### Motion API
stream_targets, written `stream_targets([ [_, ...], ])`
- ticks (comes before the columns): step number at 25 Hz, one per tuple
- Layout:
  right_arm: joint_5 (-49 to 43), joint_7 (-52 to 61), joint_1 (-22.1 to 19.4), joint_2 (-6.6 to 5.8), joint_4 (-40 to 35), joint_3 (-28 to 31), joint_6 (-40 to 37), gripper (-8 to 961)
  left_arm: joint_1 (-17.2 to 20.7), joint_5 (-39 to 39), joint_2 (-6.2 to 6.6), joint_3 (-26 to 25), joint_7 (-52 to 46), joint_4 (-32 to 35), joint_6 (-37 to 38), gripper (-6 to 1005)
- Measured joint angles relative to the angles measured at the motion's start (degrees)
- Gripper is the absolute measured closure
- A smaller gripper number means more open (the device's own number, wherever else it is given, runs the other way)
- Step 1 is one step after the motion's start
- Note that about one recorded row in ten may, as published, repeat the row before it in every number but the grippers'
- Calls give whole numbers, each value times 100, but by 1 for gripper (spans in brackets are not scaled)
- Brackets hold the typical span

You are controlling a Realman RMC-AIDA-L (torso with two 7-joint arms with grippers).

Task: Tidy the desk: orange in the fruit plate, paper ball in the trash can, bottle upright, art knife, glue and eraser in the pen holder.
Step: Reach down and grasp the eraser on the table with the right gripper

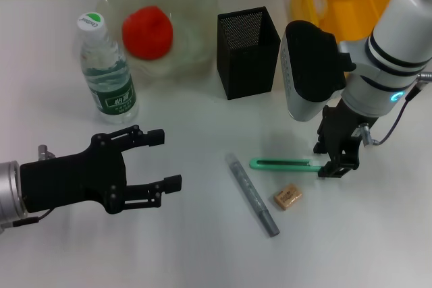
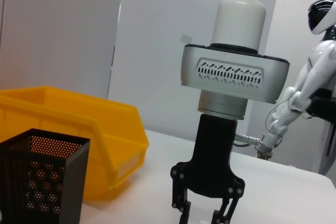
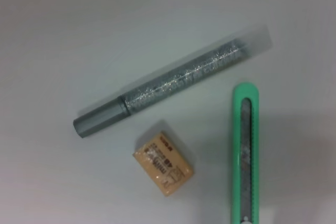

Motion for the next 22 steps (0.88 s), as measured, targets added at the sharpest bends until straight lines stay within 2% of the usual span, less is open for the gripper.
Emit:
stream_targets([
  [22, 9, 38, 18, 9, -6, -8, -46, 551, -17, 0, -2, 39, 1, 0, -26, 140],
])
